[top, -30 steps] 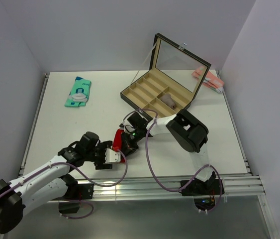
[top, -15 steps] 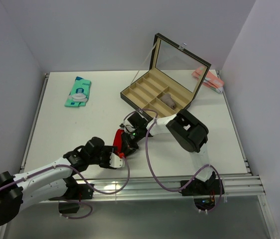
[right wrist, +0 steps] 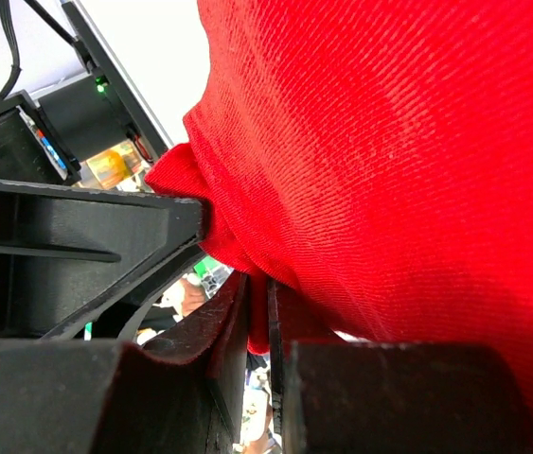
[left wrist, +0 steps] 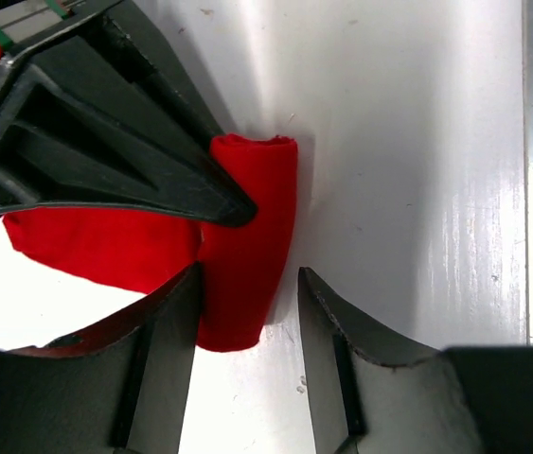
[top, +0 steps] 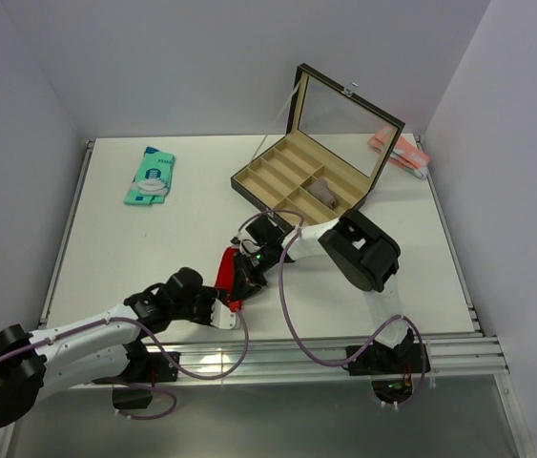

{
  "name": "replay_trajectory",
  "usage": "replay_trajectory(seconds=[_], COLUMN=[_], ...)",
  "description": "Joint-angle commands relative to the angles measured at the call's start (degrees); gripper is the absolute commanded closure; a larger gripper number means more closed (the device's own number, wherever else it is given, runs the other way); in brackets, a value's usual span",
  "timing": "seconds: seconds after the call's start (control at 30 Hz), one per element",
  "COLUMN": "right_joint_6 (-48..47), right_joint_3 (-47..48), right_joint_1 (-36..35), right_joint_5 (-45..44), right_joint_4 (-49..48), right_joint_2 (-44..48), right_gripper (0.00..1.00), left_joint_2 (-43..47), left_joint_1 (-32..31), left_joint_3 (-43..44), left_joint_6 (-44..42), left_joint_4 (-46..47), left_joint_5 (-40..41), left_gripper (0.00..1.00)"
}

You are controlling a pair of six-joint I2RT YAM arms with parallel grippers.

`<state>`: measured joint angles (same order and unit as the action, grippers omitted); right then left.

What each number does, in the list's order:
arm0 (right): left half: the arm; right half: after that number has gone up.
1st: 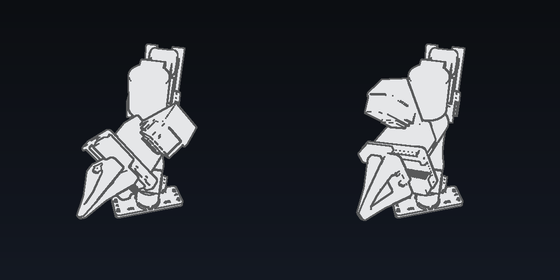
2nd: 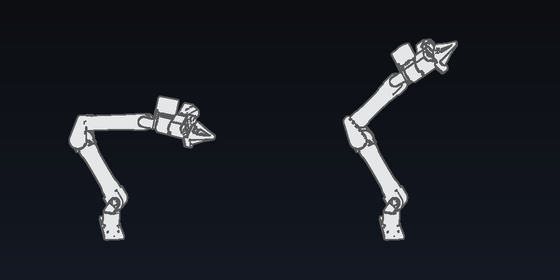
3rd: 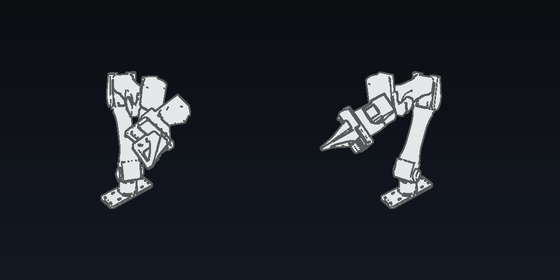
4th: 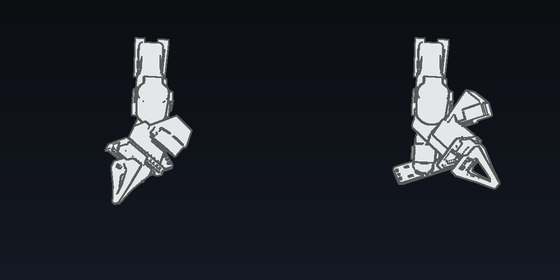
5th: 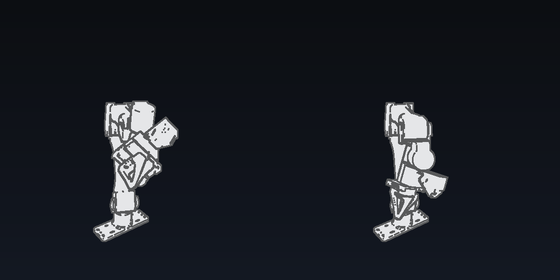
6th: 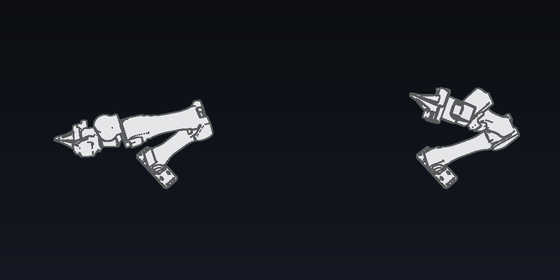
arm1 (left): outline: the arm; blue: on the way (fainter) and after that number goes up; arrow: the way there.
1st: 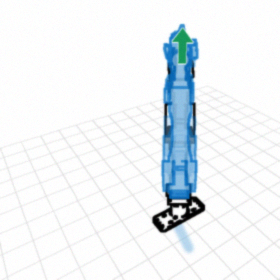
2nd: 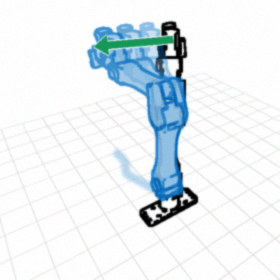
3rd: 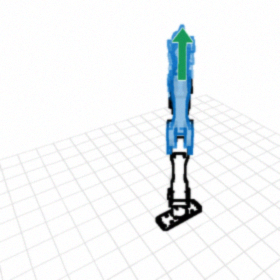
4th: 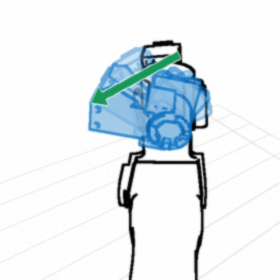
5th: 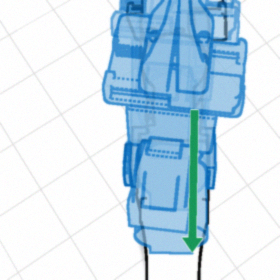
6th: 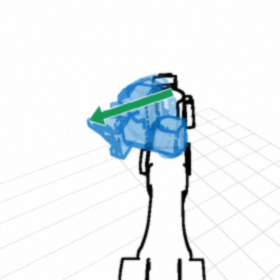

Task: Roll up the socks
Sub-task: Roll the sock at the center of the board.

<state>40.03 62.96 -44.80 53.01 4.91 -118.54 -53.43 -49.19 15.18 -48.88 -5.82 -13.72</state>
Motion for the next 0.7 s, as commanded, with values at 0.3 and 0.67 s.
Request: replay_trajectory(seconds=[0.3, 0.67], right_joint_6=[1.7, -0.2], right_joint_3=[-2.0, -1.5], right_joint_1=[0.9, 1.0], right_joint_5=[-3.4, -14.6], right_joint_4=[-1.8, -0.3], right_joint_2=[-1.4, 3.3], right_gripper=[0.91, 0.63], left_joint_2=[-3.4, -14.5], left_joint_1=[-0.7, -0.6], left_joint_3=[1.3, 10.9], left_joint_6=[-1.1, -0.7], left_joint_4=[-1.6, -15.6], left_joint_5=[-7.1, -12.8], left_gripper=[0.62, 1.0])
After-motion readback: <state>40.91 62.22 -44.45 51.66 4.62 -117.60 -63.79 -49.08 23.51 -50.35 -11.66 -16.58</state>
